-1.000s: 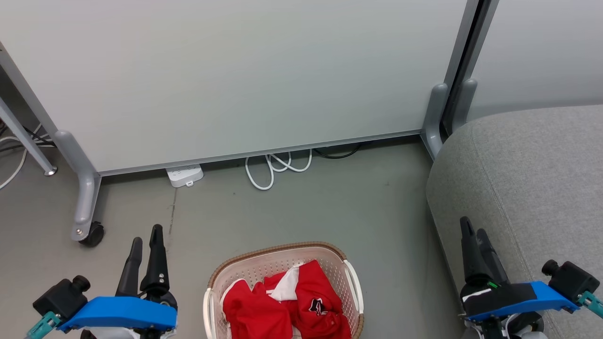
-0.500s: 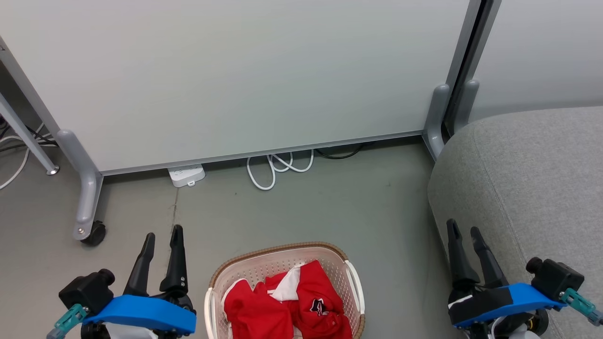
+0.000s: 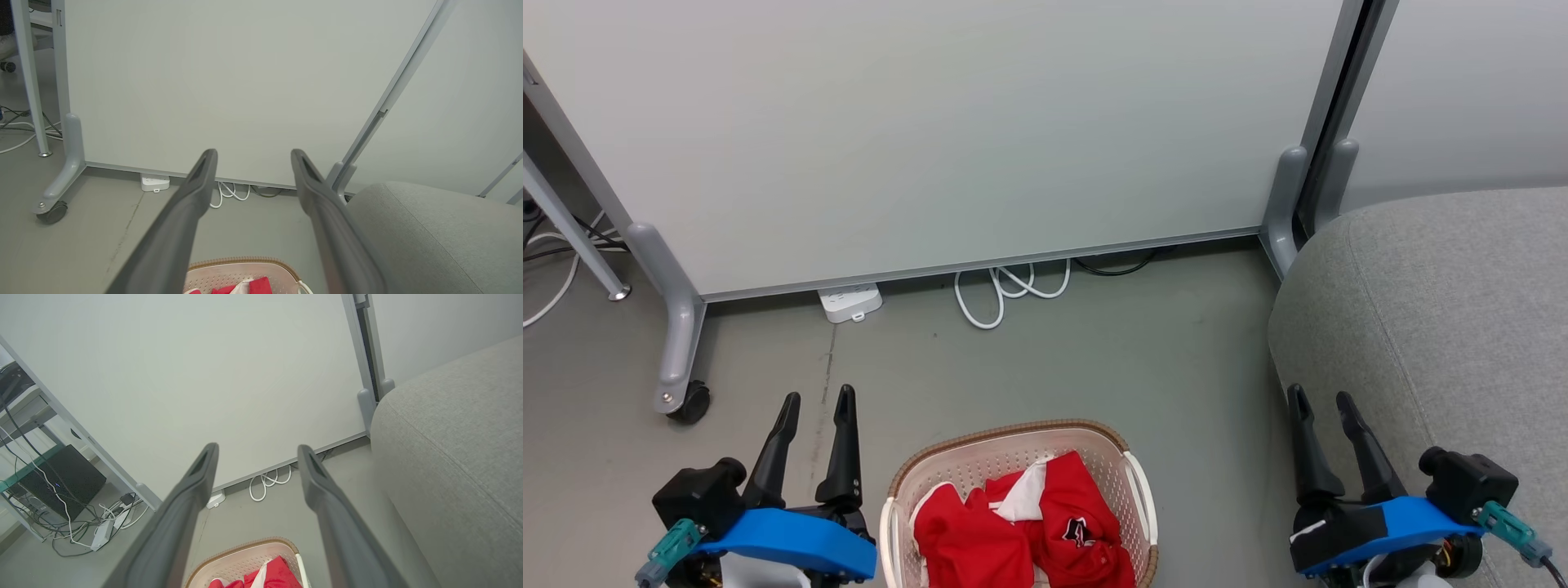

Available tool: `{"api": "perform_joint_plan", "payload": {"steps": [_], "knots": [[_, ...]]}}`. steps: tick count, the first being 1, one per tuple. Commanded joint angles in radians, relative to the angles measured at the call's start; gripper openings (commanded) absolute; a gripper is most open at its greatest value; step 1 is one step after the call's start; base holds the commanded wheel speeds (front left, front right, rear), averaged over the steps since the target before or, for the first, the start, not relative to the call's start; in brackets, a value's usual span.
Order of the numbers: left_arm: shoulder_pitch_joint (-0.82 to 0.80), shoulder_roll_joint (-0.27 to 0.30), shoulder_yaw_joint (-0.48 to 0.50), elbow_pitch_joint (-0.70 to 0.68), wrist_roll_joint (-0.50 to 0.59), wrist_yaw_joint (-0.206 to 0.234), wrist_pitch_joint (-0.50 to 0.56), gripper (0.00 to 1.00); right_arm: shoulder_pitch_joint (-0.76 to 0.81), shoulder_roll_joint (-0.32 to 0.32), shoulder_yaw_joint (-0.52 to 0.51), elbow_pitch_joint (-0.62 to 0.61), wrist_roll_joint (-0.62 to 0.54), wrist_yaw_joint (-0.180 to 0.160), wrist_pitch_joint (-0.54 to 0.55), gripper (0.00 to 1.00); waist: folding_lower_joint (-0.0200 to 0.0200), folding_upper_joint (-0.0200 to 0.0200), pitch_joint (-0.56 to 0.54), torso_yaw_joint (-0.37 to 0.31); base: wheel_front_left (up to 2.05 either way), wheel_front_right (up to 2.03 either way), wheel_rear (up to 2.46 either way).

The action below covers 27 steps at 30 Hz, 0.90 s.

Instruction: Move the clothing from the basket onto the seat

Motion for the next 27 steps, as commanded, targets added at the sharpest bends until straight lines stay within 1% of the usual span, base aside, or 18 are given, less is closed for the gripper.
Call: {"api": "perform_joint_plan", "payload": {"steps": [1, 27], "knots": [[-0.019, 0.006, -0.006, -0.002, 0.028, 0.001, -0.009, 1.0, -0.025, -0.005, 0.003, -0.003, -0.029, 0.002, -0.01, 1.0, 0.0, 0.0, 0.0, 0.001, 0.0, 0.0, 0.0], [-0.031, 0.009, -0.035, 0.031, 0.245, -0.004, -0.066, 1.0, -0.026, -0.005, -0.005, 0.026, -0.265, 0.002, -0.067, 1.0, 0.0, 0.0, -0.004, 0.005, 0.0, 0.0, 0.0]]}}
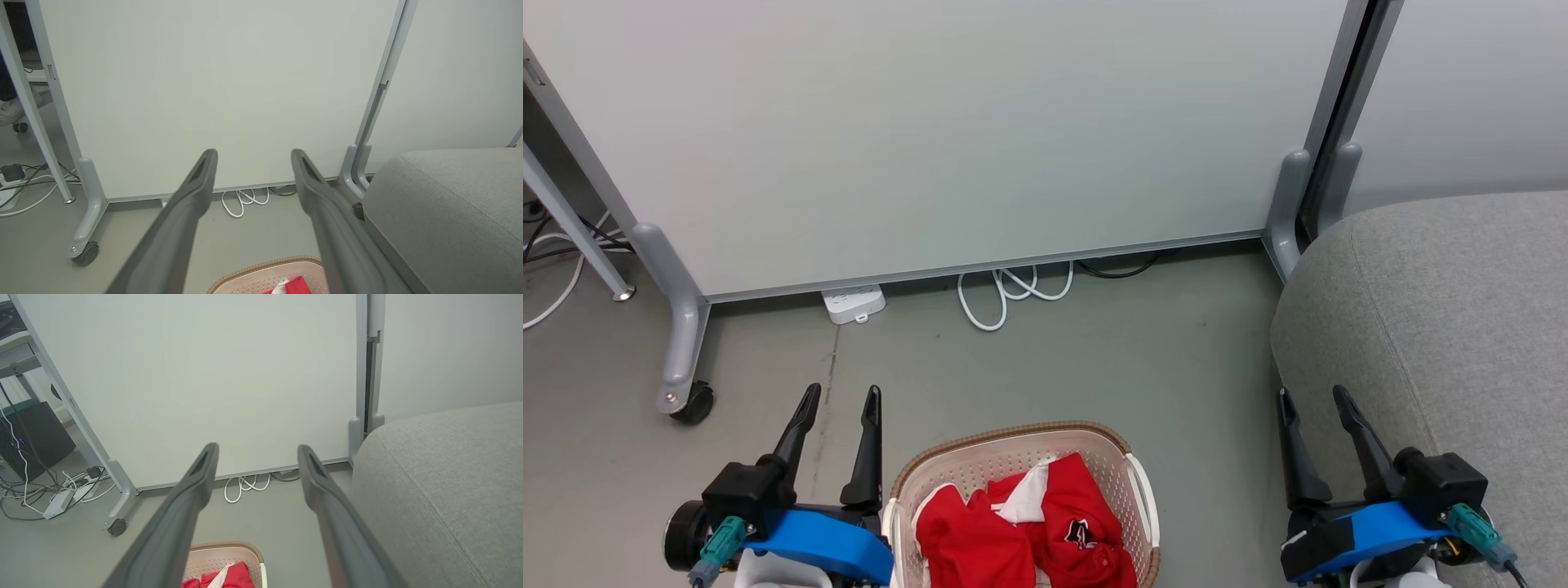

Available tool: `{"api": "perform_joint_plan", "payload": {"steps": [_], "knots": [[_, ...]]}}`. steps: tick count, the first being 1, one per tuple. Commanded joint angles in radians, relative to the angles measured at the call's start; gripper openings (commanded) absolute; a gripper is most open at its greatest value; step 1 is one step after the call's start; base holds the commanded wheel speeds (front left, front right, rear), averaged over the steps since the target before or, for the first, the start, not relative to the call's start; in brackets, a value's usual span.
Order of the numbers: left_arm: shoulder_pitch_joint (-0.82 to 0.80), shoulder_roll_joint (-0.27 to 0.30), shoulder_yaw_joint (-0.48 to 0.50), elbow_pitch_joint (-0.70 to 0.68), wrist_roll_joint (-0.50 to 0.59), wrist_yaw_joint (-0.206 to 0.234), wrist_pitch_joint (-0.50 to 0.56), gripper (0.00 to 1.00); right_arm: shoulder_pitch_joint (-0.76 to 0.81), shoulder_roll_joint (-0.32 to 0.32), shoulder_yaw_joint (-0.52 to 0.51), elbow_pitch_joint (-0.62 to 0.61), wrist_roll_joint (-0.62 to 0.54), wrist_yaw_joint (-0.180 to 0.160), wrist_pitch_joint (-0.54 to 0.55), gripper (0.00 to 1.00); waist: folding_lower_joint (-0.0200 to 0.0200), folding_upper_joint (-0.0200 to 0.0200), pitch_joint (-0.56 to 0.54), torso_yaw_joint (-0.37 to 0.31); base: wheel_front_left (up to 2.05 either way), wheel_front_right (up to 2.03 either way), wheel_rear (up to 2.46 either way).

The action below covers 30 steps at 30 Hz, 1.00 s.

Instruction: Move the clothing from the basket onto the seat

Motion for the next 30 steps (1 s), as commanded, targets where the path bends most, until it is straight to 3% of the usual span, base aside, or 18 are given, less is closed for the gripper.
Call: {"api": "perform_joint_plan", "payload": {"steps": [1, 18, 30], "knots": [[-0.013, 0.006, -0.006, 0.001, 0.023, -0.002, -0.009, 1.0, -0.016, -0.005, -0.001, 0.0, -0.027, 0.002, -0.009, 1.0, 0.0, 0.0, -0.001, 0.0, 0.0, 0.0, 0.0], [-0.017, 0.007, -0.005, 0.028, 0.12, 0.002, -0.043, 1.0, -0.011, -0.005, -0.007, 0.02, -0.155, 0.001, -0.041, 1.0, 0.0, 0.0, -0.005, 0.002, 0.0, 0.0, 0.0], [-0.019, 0.007, 0.0, 0.044, 0.087, -0.003, -0.043, 1.0, -0.013, -0.005, -0.012, 0.03, -0.144, 0.001, -0.043, 1.0, 0.0, 0.0, -0.003, 0.006, 0.0, 0.0, 0.0]]}}
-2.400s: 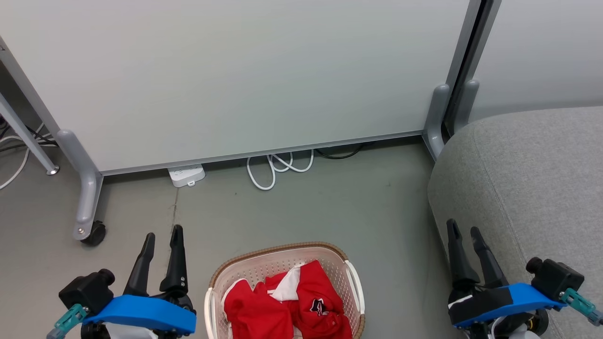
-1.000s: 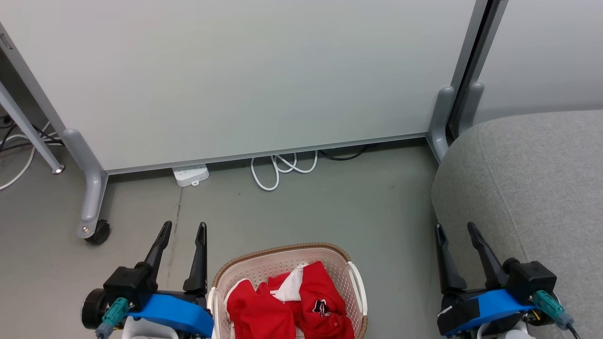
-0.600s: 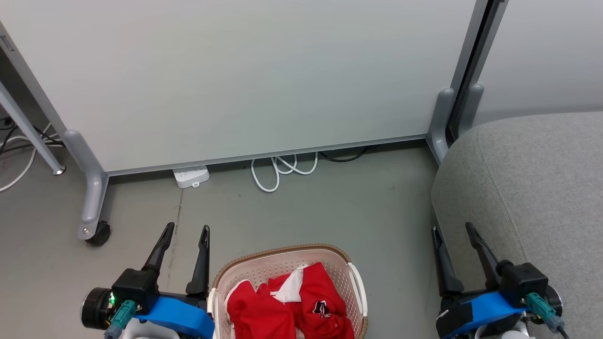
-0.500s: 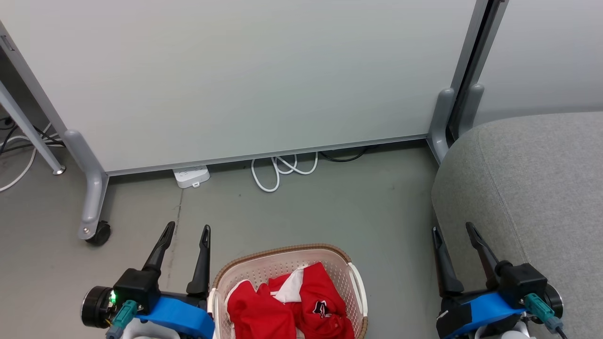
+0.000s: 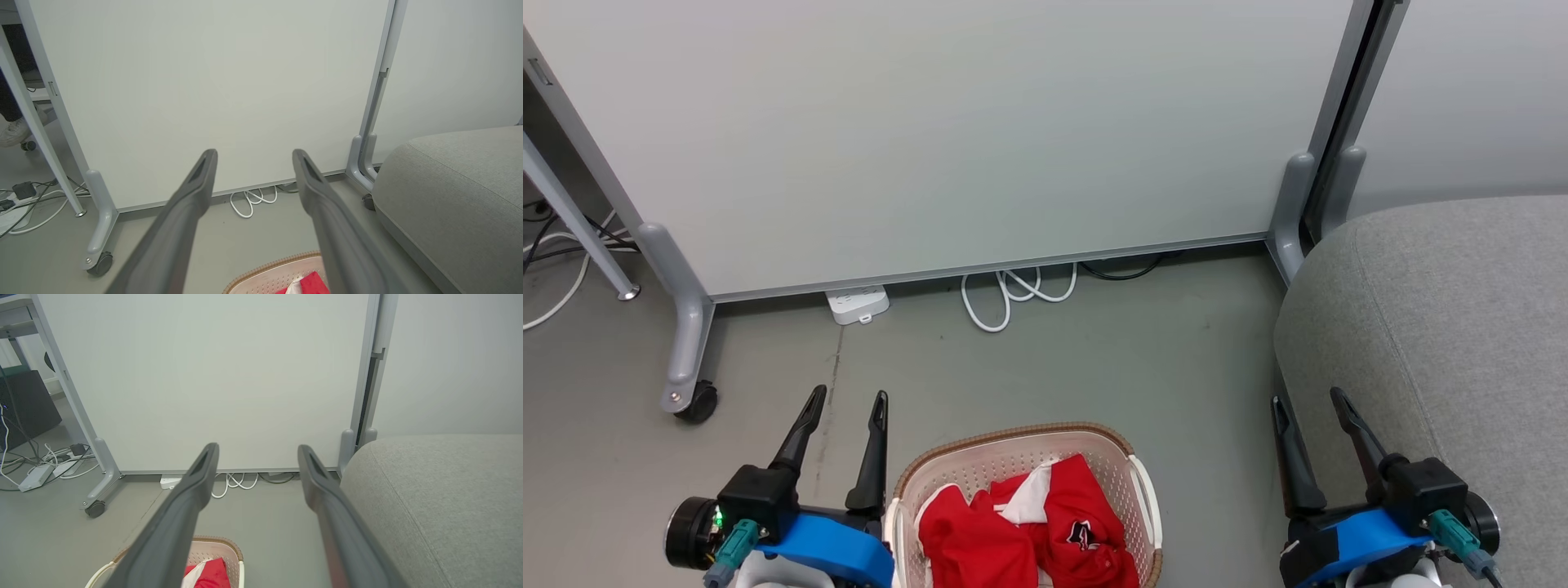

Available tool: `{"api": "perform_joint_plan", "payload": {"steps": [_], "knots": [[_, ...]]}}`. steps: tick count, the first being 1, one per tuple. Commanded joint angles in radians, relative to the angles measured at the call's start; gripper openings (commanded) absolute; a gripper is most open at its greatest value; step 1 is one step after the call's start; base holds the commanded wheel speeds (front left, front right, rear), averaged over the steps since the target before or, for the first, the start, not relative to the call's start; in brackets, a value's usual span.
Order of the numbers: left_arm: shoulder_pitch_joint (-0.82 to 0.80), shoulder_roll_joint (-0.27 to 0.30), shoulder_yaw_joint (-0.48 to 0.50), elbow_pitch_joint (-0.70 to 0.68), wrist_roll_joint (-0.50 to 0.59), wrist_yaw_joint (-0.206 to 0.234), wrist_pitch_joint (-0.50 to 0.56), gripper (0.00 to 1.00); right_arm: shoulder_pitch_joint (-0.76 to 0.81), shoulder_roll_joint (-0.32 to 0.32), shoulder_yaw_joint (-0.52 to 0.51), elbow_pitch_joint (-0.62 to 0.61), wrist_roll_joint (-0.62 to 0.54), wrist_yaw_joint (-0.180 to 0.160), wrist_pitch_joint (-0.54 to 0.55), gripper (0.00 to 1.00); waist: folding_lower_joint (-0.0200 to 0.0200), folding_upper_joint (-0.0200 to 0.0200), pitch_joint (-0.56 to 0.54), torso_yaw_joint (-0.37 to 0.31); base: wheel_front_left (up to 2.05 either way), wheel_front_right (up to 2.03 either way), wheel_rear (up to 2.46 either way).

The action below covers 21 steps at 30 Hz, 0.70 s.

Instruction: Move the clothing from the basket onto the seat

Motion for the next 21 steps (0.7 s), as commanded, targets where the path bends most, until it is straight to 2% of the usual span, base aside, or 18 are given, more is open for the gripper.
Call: {"api": "perform_joint_plan", "payload": {"steps": [1, 21], "knots": [[-0.007, 0.005, 0.001, 0.004, -0.005, -0.003, -0.005, 1.0, -0.008, -0.004, -0.001, 0.001, 0.005, 0.0, -0.006, 1.0, 0.0, 0.0, 0.0, 0.0, 0.0, 0.0, 0.0], [-0.043, 0.005, -0.025, 0.027, 0.01, -0.018, -0.005, 1.0, -0.012, -0.004, -0.002, 0.004, 0.017, 0.0, -0.006, 1.0, 0.0, 0.0, 0.022, 0.003, 0.0, 0.0, 0.0]]}}
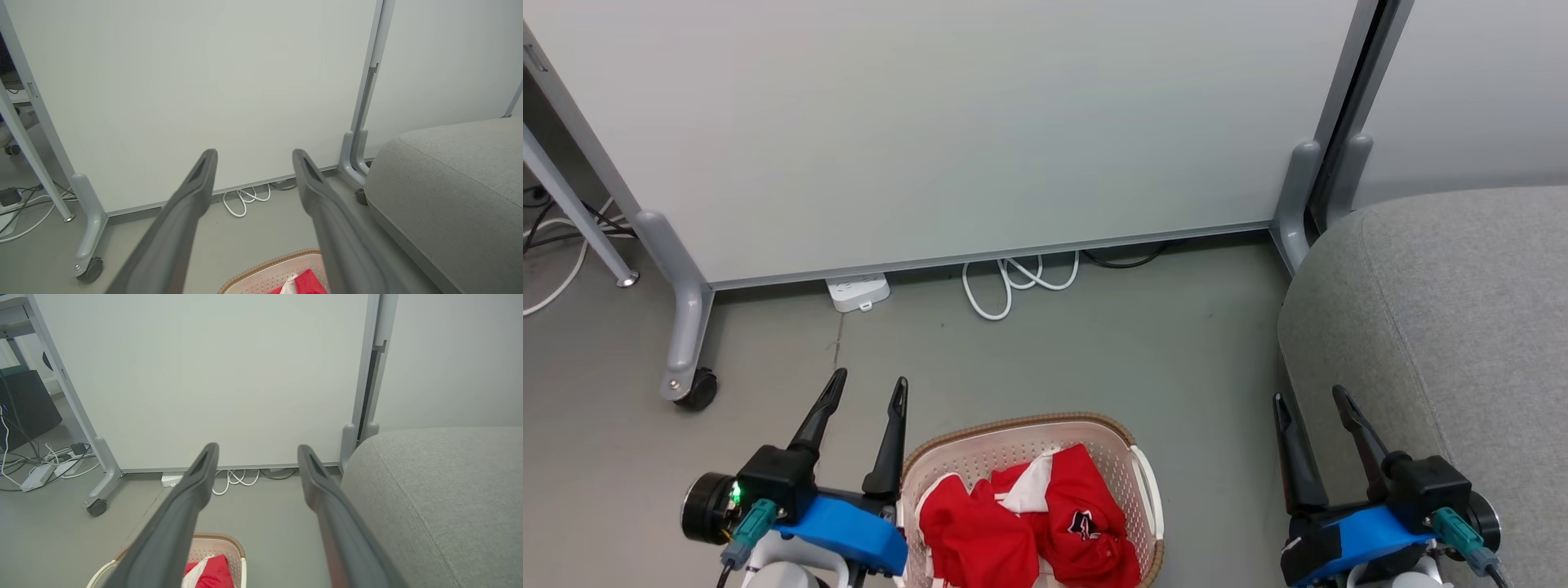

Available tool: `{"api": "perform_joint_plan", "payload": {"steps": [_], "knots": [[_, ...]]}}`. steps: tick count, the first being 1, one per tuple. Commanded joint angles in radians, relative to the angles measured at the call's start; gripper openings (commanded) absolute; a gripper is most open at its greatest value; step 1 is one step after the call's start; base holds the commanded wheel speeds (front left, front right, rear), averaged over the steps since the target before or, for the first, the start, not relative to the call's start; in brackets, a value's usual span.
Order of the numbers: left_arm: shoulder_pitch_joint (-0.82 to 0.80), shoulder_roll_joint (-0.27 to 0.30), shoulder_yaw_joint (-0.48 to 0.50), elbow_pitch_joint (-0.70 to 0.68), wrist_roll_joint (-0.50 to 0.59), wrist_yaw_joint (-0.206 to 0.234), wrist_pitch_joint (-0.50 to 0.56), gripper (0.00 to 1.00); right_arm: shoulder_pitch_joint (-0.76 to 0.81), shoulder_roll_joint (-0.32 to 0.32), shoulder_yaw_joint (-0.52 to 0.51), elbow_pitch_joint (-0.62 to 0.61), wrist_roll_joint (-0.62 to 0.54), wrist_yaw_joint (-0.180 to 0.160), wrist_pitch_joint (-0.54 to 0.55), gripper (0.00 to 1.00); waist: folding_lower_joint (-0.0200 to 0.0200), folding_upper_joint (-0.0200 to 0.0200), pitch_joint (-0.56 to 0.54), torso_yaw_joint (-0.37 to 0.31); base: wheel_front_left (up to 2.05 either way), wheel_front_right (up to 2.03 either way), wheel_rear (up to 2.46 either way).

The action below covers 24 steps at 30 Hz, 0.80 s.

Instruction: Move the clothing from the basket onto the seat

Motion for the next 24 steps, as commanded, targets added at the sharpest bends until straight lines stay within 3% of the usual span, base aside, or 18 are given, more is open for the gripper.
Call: {"api": "perform_joint_plan", "payload": {"steps": [1, 13, 24], "knots": [[-0.02, 0.005, -0.008, 0.005, 0.009, -0.003, -0.004, 1.0, -0.012, -0.004, -0.001, 0.0, 0.001, 0.0, -0.006, 1.0, 0.0, 0.0, 0.011, -0.002, 0.0, 0.0, 0.0], [-0.195, 0.03, -0.12, 0.112, 0.037, -0.022, -0.004, 1.0, -0.087, -0.004, 0.017, -0.021, 0.005, 0.0, -0.005, 1.0, 0.0, 0.0, 0.152, -0.074, 0.0, 0.0, 0.0], [-0.366, 0.116, -0.333, 0.252, -0.014, -0.022, -0.004, 1.0, -0.176, -0.003, 0.024, -0.049, 0.045, 0.0, -0.005, 1.0, 0.0, 0.0, 0.328, -0.171, 0.0, 0.0, 0.0]]}}
